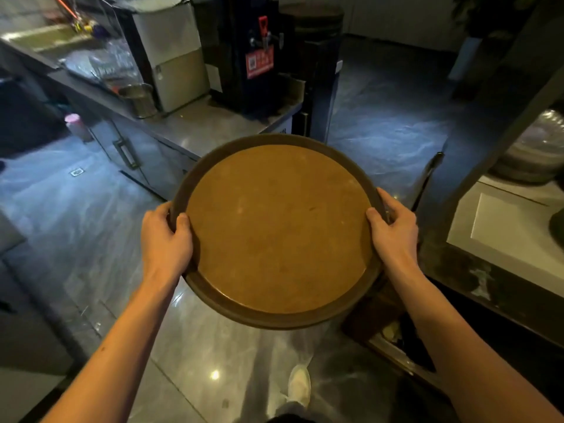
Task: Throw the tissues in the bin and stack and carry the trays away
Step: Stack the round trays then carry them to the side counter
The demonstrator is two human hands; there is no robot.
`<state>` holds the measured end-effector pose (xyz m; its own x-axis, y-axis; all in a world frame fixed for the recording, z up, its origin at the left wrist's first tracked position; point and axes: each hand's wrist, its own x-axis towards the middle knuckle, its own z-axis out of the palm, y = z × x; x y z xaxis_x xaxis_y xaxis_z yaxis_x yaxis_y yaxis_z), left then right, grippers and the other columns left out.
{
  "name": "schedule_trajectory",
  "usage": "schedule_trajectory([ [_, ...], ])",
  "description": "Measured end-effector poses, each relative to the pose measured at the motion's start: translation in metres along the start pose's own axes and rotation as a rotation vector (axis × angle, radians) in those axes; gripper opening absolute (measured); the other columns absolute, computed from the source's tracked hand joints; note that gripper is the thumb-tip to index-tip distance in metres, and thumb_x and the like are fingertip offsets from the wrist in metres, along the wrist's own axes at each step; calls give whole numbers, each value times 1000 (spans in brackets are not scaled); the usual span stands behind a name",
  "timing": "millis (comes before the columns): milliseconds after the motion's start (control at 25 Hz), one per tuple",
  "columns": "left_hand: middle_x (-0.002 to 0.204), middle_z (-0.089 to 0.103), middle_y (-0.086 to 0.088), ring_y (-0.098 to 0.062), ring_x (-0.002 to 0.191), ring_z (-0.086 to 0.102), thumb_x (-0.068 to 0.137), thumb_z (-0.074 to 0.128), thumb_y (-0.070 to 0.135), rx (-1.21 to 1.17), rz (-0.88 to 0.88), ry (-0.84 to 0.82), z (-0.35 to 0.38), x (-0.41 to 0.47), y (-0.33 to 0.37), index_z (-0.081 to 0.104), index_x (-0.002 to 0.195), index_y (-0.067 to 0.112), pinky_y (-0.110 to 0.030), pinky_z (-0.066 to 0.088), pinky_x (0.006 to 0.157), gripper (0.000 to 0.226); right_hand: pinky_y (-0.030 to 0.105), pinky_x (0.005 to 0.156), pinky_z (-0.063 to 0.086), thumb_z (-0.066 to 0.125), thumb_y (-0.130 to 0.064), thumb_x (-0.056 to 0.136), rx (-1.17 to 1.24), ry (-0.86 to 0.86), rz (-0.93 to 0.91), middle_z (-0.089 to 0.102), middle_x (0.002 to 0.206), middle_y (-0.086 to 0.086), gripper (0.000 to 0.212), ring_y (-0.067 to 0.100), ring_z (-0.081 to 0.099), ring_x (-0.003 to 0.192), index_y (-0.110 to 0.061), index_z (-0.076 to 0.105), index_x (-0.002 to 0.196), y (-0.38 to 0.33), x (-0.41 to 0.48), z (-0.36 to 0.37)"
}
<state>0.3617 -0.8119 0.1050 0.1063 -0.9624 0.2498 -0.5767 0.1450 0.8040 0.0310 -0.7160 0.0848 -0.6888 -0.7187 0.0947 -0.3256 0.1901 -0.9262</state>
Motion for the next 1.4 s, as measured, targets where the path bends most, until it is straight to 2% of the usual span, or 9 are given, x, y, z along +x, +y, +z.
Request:
schedule_trajectory([
  [240,87,65,5,-11,79,62,95,47,19,-99,20,32,74,122,68,63,110,17,-31,51,65,22,41,101,48,57,-24,95,77,25,-16,58,128,-15,44,15,57,119,-36,52,137,-35,145,17],
  [360,94,66,5,-7,81,62,95,47,20,-136,35,7,116,190,94,61,122,16,-30,51,67,31,31,90,52,57,-21,95,115,81,2,64,123,-6,45,11,61,105,-33,51,138,-47,213,24],
  [480,107,68,-6,-21,92,65,93,48,20,-172,57,-38,165,261,114,62,122,13,-42,55,78,33,29,75,54,57,-22,95,101,150,14,68,90,-2,44,14,63,80,-35,51,137,-56,283,32],
  [560,111,67,-11,-27,98,65,93,48,19,-206,66,-79,200,305,124,60,124,10,-48,54,84,34,34,75,55,57,-22,95,98,188,29,67,88,5,43,18,63,77,-36,52,136,-60,328,36],
  [760,95,68,-1,-20,85,66,88,50,20,-304,77,-190,280,416,160,61,120,17,-39,55,69,34,35,65,49,56,-21,96,43,259,47,59,72,7,43,19,56,66,-36,52,136,-83,442,48],
  [880,82,67,-12,-31,74,65,85,50,16,-330,87,-215,326,474,190,64,98,22,-42,52,60,21,40,72,54,57,-19,95,35,287,61,65,82,17,45,28,63,77,-33,52,137,-92,514,52],
  [1080,87,67,-8,-26,78,65,84,54,18,-317,56,-199,408,544,220,66,108,13,-32,46,57,27,50,81,56,61,-18,92,44,297,52,68,94,24,42,37,66,90,-33,57,132,-88,641,63],
  [1240,87,68,-10,-28,78,66,79,54,25,-324,6,-136,479,592,243,67,92,21,-39,53,60,18,44,77,58,61,-19,93,53,235,11,68,84,15,42,30,67,81,-30,57,134,-68,759,77],
  [1400,85,70,-7,-26,80,69,78,56,29,-365,-99,-27,541,637,282,68,100,20,-44,56,64,27,33,70,54,57,-19,95,64,109,-47,65,93,-1,41,17,63,80,-28,55,136,-63,874,86],
])
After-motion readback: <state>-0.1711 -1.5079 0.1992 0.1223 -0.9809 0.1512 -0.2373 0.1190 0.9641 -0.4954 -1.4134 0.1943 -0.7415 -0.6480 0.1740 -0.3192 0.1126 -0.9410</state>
